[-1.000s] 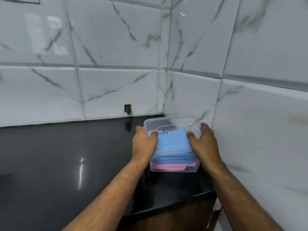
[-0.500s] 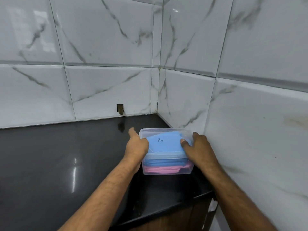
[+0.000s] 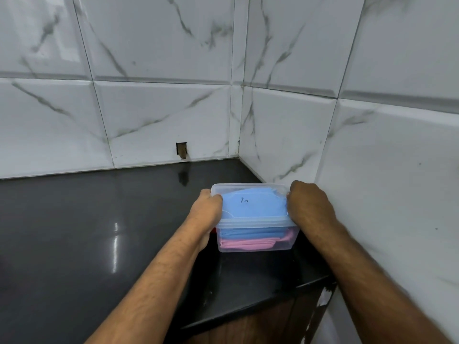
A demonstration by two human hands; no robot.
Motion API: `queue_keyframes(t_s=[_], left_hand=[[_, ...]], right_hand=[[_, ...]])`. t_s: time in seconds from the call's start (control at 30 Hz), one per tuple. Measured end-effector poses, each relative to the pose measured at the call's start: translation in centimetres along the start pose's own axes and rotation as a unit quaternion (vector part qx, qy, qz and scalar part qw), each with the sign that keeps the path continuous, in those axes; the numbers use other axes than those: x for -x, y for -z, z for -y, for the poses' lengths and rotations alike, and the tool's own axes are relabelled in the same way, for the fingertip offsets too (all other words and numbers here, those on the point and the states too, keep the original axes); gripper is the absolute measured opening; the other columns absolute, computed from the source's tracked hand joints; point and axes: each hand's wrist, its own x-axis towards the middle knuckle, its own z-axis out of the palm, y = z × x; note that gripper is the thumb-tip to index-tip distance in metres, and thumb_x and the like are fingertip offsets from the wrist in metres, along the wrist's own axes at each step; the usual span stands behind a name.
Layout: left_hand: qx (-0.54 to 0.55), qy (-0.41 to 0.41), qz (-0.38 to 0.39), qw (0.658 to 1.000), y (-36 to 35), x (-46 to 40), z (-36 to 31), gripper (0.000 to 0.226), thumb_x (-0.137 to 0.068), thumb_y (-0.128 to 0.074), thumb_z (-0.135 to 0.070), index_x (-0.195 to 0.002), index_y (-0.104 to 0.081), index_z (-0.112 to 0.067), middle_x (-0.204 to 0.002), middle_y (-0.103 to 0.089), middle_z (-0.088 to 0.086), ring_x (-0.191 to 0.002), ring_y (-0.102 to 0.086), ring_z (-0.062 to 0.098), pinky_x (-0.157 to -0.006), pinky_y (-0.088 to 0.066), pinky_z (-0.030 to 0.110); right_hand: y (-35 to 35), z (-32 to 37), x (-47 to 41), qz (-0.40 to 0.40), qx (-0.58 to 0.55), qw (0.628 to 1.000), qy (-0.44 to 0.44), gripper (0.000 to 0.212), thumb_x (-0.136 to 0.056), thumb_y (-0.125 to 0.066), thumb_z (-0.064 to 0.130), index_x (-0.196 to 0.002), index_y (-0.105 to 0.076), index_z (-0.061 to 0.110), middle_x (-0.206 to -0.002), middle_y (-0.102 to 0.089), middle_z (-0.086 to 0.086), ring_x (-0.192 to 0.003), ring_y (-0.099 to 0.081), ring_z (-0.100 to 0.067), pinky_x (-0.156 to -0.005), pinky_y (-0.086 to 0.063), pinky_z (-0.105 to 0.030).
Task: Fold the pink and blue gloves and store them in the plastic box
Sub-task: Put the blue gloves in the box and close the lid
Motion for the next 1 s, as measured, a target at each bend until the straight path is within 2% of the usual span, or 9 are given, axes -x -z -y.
queue_keyframes(t_s=[0.13,0.27,0.33,0.47,0.6,0.73,0.8,0.9,1.0], left_hand=[[0.060,0.012,0.005,0.998,-0.3,0.0,0.1,0.023,-0.099,-0.042,-0.021,-0.118,-0.055,-0.019,-0.115,-0.070,0.011,-0.103,-0.072,0.031,-0.076,-0.061,0.041],[0.111,0.021,-0.004,0.994,-0.4,-0.1,0.2,0.019,-0.101,-0.047,-0.019,-0.116,-0.058,-0.017,-0.112,-0.073,0.012,-0.094,-0.074,0.031,-0.076,-0.063,0.045],[0.081,0.014,-0.015,0.996,-0.4,-0.4,0.3,0.024,-0.102,-0.047,-0.021,-0.122,-0.059,-0.015,-0.117,-0.071,0.013,-0.098,-0.073,0.031,-0.082,-0.064,0.047],[-0.004,0.021,-0.029,0.999,-0.3,-0.3,-0.2,0.037,-0.103,-0.042,-0.029,-0.135,-0.054,-0.015,-0.136,-0.057,0.013,-0.110,-0.068,0.032,-0.095,-0.060,0.051],[-0.070,0.007,-0.090,0.993,-0.7,-0.2,-0.4,0.043,-0.103,-0.042,-0.032,-0.137,-0.055,-0.011,-0.143,-0.051,0.016,-0.116,-0.062,0.034,-0.102,-0.054,0.048],[-0.196,-0.010,-0.116,0.974,-0.9,0.1,-0.9,0.043,-0.107,-0.039,-0.037,-0.135,-0.055,-0.010,-0.143,-0.047,0.021,-0.126,-0.052,0.038,-0.095,-0.045,0.038],[-0.277,-0.015,-0.122,0.953,-0.9,0.3,-1.4,0.044,-0.109,-0.037,-0.037,-0.140,-0.053,-0.009,-0.146,-0.042,0.023,-0.130,-0.047,0.038,-0.093,-0.044,0.044],[-0.360,-0.020,-0.118,0.925,-1.0,0.5,-1.9,0.042,-0.107,-0.041,-0.030,-0.142,-0.051,-0.008,-0.144,-0.041,0.022,-0.129,-0.047,0.036,-0.095,-0.046,0.046],[-0.425,-0.028,-0.117,0.897,-1.0,0.6,-2.5,0.049,-0.100,-0.051,-0.016,-0.145,-0.045,0.000,-0.144,-0.042,0.021,-0.130,-0.046,0.034,-0.098,-0.048,0.045]], right_hand=[[-0.2,0.1,-0.3,-0.003,0.008,1.000,0.005,0.025,-0.100,-0.056,0.020,-0.120,-0.056,0.005,-0.117,-0.063,-0.015,-0.100,-0.061,-0.030,-0.072,-0.038,-0.030],[-1.0,-0.7,-0.9,-0.034,-0.045,0.998,0.000,0.018,-0.103,-0.045,0.019,-0.114,-0.052,0.007,-0.093,-0.059,-0.013,-0.081,-0.047,-0.028,-0.069,-0.037,-0.033],[-1.3,-1.1,-1.2,-0.039,-0.074,0.996,-0.006,0.018,-0.104,-0.043,0.020,-0.111,-0.055,0.008,-0.077,-0.047,-0.005,-0.078,-0.047,-0.028,-0.068,-0.037,-0.032],[-1.4,-1.4,-1.5,-0.041,-0.085,0.996,-0.007,0.020,-0.103,-0.042,0.022,-0.108,-0.058,0.012,-0.089,-0.059,-0.009,-0.080,-0.049,-0.028,-0.068,-0.038,-0.033],[-1.6,-1.4,-1.3,-0.047,-0.081,0.995,-0.024,0.017,-0.103,-0.042,0.026,-0.106,-0.056,0.017,-0.077,-0.048,0.000,-0.076,-0.049,-0.026,-0.067,-0.038,-0.033],[-1.8,-1.7,-0.7,-0.021,-0.192,0.980,-0.039,0.027,-0.104,-0.041,0.031,-0.120,-0.059,0.019,-0.112,-0.068,-0.009,-0.096,-0.059,-0.031,-0.080,-0.047,-0.036],[-1.8,-1.6,-0.5,-0.001,-0.231,0.972,-0.050,0.038,-0.106,-0.041,0.033,-0.132,-0.060,0.015,-0.132,-0.064,-0.012,-0.114,-0.060,-0.033,-0.097,-0.047,-0.037],[-2.1,-1.5,0.4,0.029,-0.312,0.944,-0.108,0.055,-0.107,-0.036,0.043,-0.136,-0.058,0.002,-0.140,-0.058,-0.020,-0.124,-0.057,-0.035,-0.105,-0.043,-0.039],[-2.8,-1.6,1.6,0.059,-0.410,0.894,-0.171,0.061,-0.104,-0.034,0.052,-0.134,-0.060,0.005,-0.133,-0.062,-0.016,-0.112,-0.061,-0.030,-0.098,-0.045,-0.037]])
